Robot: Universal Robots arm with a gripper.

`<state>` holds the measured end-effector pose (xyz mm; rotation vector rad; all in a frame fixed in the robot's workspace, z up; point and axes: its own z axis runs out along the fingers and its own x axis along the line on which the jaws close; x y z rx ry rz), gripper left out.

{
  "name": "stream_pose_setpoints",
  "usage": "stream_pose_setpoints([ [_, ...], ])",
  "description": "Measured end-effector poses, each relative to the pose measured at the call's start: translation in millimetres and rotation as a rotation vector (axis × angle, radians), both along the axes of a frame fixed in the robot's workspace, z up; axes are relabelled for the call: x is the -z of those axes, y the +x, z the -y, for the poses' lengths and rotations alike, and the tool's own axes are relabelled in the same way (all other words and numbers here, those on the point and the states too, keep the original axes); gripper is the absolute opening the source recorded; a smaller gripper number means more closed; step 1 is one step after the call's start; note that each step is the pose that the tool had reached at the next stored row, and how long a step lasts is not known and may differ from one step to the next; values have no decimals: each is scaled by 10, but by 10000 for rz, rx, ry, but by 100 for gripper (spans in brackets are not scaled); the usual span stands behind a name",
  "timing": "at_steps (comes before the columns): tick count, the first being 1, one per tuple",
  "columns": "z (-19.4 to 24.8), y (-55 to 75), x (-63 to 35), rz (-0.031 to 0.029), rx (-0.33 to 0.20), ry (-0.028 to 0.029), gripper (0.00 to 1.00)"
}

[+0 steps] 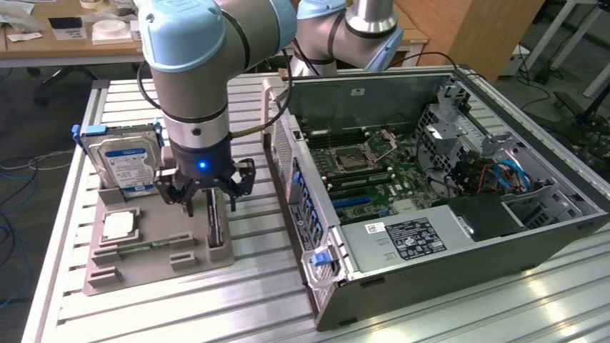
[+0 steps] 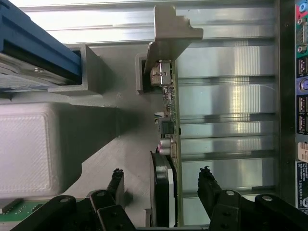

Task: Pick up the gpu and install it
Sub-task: 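Pick up the gpu and move the gpu toward the slot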

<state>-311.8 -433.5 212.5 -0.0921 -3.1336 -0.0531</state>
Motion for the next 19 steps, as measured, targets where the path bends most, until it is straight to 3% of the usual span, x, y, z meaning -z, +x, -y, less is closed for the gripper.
stream_pose_setpoints([
  [4,0,0,0,1,0,0,71],
  [5,0,0,0,0,0,0,64],
  [6,0,0,0,0,0,0,64],
  [9,0,0,0,1,0,1,47],
  [11,0,1,-3,3,0,2,47],
  [12,0,0,-10,1,0,0,40],
  [19,0,0,-43,2,1,5,40],
])
